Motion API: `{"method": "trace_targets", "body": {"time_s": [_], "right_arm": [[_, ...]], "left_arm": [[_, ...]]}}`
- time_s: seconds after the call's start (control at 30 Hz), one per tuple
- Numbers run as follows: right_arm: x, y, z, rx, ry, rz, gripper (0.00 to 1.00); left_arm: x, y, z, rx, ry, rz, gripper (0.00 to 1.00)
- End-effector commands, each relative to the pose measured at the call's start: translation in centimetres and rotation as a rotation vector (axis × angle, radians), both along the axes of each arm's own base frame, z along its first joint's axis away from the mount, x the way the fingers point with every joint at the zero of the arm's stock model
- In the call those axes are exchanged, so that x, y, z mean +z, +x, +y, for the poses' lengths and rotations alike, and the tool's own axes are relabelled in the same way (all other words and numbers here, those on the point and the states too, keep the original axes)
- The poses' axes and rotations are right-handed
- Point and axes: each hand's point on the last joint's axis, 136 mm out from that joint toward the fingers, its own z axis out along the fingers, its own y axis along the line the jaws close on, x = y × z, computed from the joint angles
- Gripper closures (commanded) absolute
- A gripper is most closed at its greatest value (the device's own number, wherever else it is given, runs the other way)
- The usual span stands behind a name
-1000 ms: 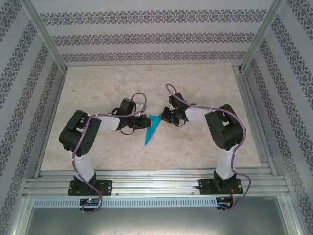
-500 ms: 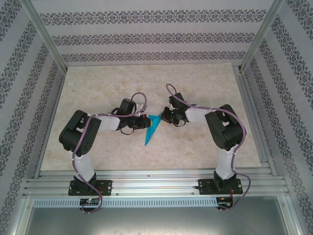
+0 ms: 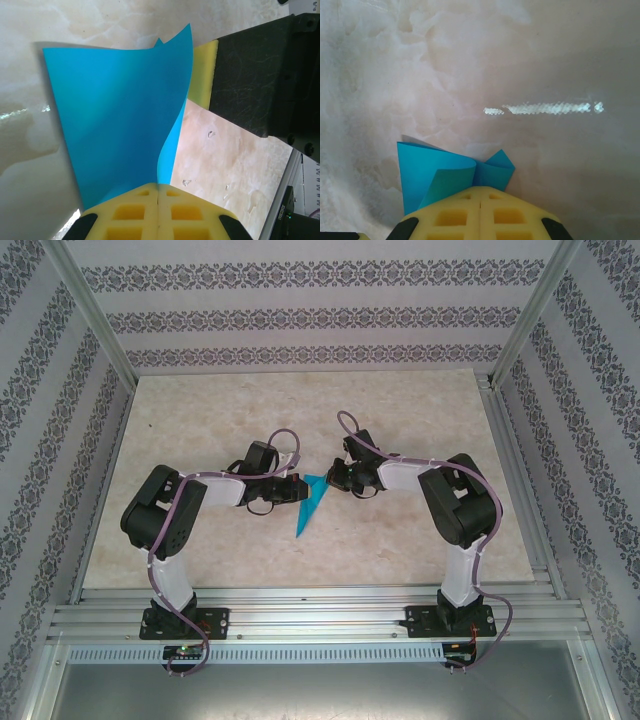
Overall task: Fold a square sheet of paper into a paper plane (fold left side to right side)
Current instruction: Fold the wing for the fifth time at the center of the table.
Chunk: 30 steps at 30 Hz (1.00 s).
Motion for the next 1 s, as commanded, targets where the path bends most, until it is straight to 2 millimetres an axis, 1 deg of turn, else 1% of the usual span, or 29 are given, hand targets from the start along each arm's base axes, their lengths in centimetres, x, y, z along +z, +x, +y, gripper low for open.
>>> {"method": "trace_targets", "body": {"time_s": [0.0, 0.2, 0.33, 0.57, 0.8, 0.97], "right_arm": [[-0.5, 0.0, 0.3, 0.000, -0.020, 0.005, 0.98], [-2.5, -0.7, -0.4, 0.007, -0.082, 0.053, 0.99], [-3.2, -1.2, -1.2, 0.015, -0.137, 0.071, 0.98], [-3.4, -1.6, -1.8, 0.032, -0.179, 0.074, 0.98], [-3.4, -1.6, -1.6, 0.044, -0.179, 0.070, 0.98], [-3.3, -1.7, -1.4, 0.053, -0.178, 0.072, 0.98]], "left_arm": [[1.0, 0.6, 0.3, 0.001, -0.011, -0.041, 1.00], [1.4, 0.8, 0.3, -0.001, -0.009, -0.050, 1.00], [1.7, 0.9, 0.3, -0.005, -0.005, -0.055, 1.00], [1.6, 1.3, 0.8, 0.004, 0.009, -0.054, 1.00], [1.5, 1.4, 1.0, -0.005, 0.020, -0.054, 1.00], [0.9, 1.5, 0.9, -0.015, 0.030, -0.047, 1.00]]}}
